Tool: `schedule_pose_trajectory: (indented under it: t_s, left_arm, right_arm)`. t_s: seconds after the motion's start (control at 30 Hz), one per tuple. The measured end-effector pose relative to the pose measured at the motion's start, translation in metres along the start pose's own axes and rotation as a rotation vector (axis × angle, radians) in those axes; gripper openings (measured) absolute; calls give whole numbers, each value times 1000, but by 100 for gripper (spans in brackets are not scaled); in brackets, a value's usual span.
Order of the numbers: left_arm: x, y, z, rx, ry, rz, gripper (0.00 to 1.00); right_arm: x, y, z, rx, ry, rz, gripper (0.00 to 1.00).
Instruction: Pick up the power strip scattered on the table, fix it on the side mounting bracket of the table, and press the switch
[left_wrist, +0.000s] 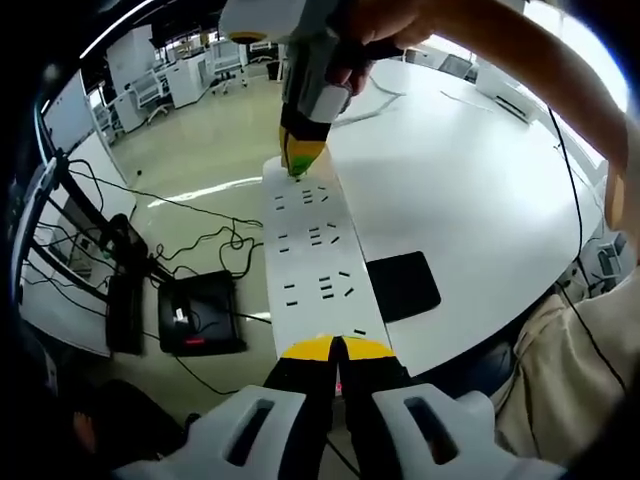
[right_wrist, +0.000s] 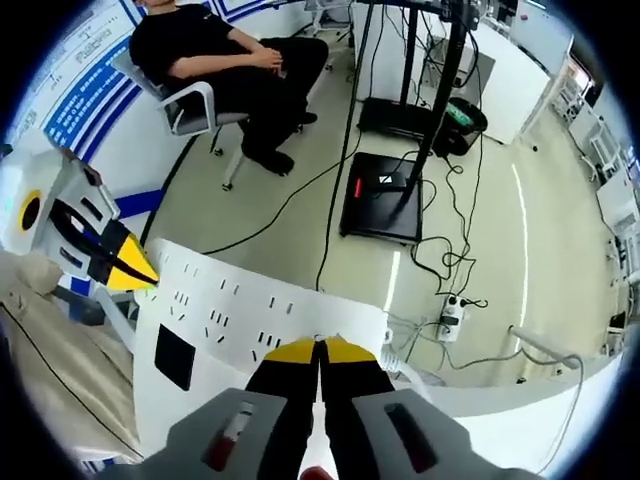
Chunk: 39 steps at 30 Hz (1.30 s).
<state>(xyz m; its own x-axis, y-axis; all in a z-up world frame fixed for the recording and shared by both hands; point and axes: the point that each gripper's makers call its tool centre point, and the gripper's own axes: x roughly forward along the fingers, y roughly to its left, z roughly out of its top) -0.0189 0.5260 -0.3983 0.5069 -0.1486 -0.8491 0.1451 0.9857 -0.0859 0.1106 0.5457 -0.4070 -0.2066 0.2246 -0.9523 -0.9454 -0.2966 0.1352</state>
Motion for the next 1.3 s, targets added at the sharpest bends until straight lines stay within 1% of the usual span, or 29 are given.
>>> schedule_pose_trajectory:
  t_s: [0.17,0.3,0.4,0.47,0.7,0.8,1.03,1.3]
  left_arm:
    - [2,2,1,4,5,0,6]
    - [2,2,1,3,4,-6,6]
    - [3,2,1,-4,4,-6,6]
    - [3,2,1,-3,6,-5,6]
    - [3,6,2,-7,9,-13,6]
    - [2,0,1,-12,8,-14,6]
    - [1,-1,-1,-14,16,-15,6]
    - [0,-3,-2,-19,15,-18,7]
  right_arm:
    - [-6,-3,-4,-9,1,-15,0]
    - [-14,-6,-2,-1,-32,-26,0]
    - [-17,-3,-2,20,-58,-2,0]
    - [-20,-3,-3,17,-74,-6,0]
    - [-28,-3,-6,5,-90,-6,0]
    - [-31,-2,-7,-4,-97,-4,0]
    - [-39,6,-9,-30,-116,2,0]
    - [-52,23,-11,-66,-154,22,1]
